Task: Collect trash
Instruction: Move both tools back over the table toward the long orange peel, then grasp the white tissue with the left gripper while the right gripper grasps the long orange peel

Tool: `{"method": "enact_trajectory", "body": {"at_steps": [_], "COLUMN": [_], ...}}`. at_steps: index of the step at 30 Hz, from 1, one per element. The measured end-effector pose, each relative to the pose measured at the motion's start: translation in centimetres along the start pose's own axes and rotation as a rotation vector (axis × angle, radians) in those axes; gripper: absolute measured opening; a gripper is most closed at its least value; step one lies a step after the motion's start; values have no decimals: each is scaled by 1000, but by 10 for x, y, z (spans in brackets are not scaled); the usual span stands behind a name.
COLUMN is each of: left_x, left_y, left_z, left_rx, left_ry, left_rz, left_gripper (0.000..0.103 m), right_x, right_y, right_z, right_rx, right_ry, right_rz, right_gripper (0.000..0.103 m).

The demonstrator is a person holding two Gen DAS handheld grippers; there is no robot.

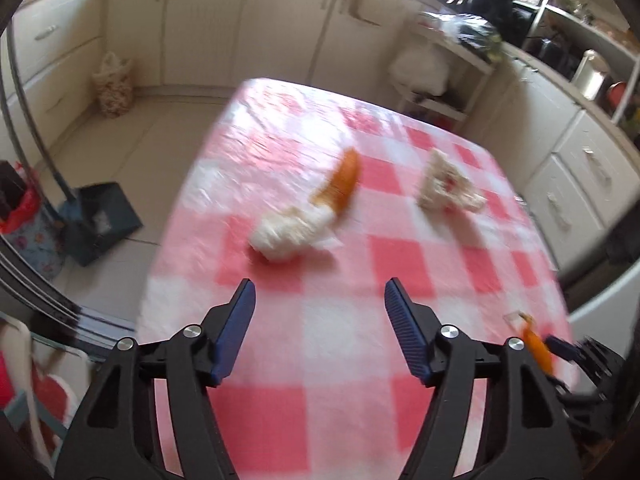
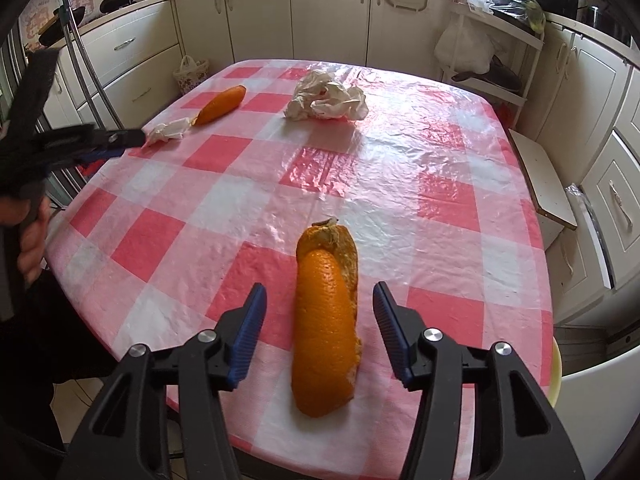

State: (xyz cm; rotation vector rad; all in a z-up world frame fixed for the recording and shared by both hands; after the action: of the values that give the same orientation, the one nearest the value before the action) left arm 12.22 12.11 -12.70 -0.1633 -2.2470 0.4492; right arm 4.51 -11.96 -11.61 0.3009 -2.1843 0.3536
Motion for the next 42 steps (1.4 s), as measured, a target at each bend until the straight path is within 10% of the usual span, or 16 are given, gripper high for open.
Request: {"method": "enact_trajectory", "body": {"at_steps": [9,15,19,27,33,38,42], "left_x": [-48,-55,-47,-19,-16,-26,-40], "left_y": [-8,-23,-32,-63,-58,-53,-62], "left_z": [-33,-21,-7,25,22,15,27], "left_rx": [-204,-202,-168,-181,-247,-259,-296], "left_ry": [83,126,123,137,109,108,160], "left_rz": [-78,-7,47,113,-1,-41,-6], "left_gripper": [77,23,16,17,55,62,60], "right_x": [-11,-12,-10,-3,-4,-7,-7], "right_y": [-1,-3,-5,-3,-3,-2,-4], "right_z": [1,-1,0,4,5,6,5], "right_rx": [-7,-18,-34,-20,-6,19,15], "right_ry": [22,20,21,20,10,10,8], "right_rz": [-12,-25,-38,-50,-28,-10,-8], "right_gripper": [57,55,34,30,52,54,33]}}
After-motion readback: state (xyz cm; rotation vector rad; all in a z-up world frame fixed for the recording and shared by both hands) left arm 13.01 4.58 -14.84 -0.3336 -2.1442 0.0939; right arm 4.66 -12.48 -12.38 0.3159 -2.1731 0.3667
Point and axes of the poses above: each gripper's, at about its wrist camera, not at the fingertips, and x roughly against the way its jaws point, y to its left, z to its underside, the point moved 9 cm from there along -x, roughly the way its jaws point, and after that the axes turned 11 degrees about z, right-handed, at the moved point
